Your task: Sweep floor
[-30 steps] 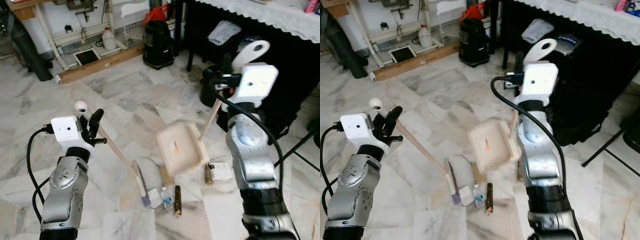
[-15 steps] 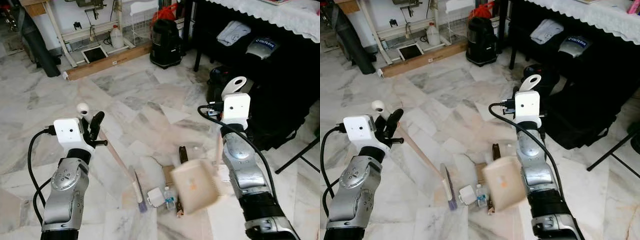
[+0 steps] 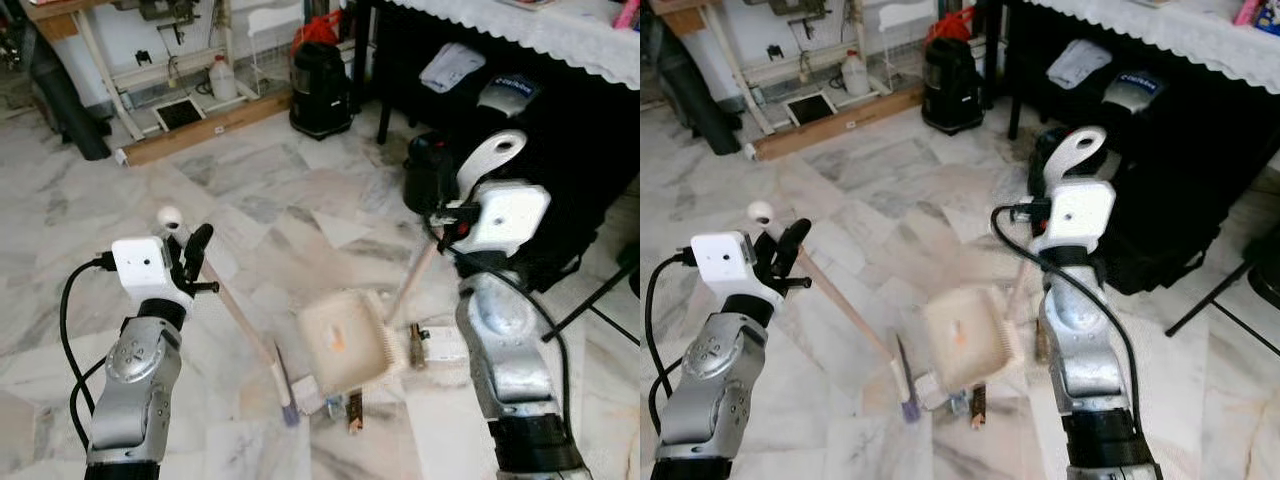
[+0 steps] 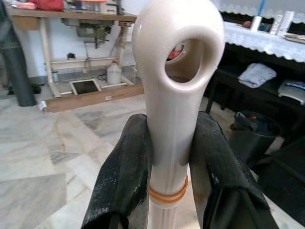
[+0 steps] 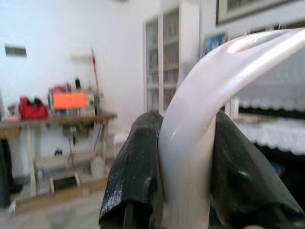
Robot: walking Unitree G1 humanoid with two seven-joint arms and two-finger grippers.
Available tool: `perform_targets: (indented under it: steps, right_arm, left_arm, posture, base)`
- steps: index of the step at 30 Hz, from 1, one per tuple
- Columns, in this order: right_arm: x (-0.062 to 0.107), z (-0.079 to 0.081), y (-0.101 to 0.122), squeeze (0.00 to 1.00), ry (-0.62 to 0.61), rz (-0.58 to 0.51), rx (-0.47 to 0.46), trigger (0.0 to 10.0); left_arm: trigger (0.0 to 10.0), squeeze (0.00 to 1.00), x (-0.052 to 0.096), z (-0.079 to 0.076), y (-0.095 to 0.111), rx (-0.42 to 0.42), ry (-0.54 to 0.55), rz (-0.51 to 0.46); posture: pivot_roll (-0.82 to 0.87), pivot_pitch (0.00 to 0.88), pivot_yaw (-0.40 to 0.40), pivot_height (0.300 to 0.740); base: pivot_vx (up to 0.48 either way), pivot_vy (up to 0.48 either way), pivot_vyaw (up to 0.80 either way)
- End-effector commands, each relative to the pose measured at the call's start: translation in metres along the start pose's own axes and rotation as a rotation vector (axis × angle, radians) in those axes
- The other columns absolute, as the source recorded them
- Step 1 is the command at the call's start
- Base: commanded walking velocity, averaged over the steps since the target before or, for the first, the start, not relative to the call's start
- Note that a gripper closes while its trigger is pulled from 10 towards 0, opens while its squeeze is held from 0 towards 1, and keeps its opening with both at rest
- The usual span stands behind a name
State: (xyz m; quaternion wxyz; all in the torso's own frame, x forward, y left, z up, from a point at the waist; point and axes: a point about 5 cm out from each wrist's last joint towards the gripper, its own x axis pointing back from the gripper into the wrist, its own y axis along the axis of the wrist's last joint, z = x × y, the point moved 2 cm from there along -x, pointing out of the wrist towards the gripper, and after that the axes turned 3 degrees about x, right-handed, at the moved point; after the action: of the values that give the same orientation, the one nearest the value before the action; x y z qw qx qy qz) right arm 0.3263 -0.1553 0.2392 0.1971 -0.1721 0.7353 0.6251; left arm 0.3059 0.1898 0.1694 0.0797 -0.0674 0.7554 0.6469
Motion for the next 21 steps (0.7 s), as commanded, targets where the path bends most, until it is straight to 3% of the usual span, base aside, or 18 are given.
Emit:
perform_targets:
  steps: [1,9,12,21]
  right_arm:
    - [0.002,-0.019,0.009,0.0,-0.05,-0.039,0.05,10.0]
    - [0.023,-0.038,0.014,0.0,-0.104,-0.039,0.08,10.0]
    - [0.035,-0.041,0.005,0.0,-0.099,-0.011,0.086,10.0]
    - [0.05,-0.048,-0.013,0.0,-0.129,0.061,0.087,10.0]
  left_arm:
    - [10.0,0.0,0.001,0.0,0.012,-0.019,-0.003,-0.053]
    - [10.0,0.0,0.002,0.003,0.011,-0.026,0.0,-0.049]
    - [10.0,0.0,0.004,0.004,0.01,-0.039,-0.004,-0.039]
    - [10.0,0.0,0.006,0.007,0.011,-0.044,0.006,-0.042]
  posture:
    - [-0.05,0.091,0.018,0.74]
    - [-0.06,0.103,0.032,0.74]
    - [-0.05,0.103,0.04,0.74]
    - [-0.03,0.097,0.038,0.74]
  base:
    - [0.0,0.0,0.0]
    - [0.0,0.0,0.0]
    - [0.0,0.0,0.0]
    - [0.0,0.0,0.0]
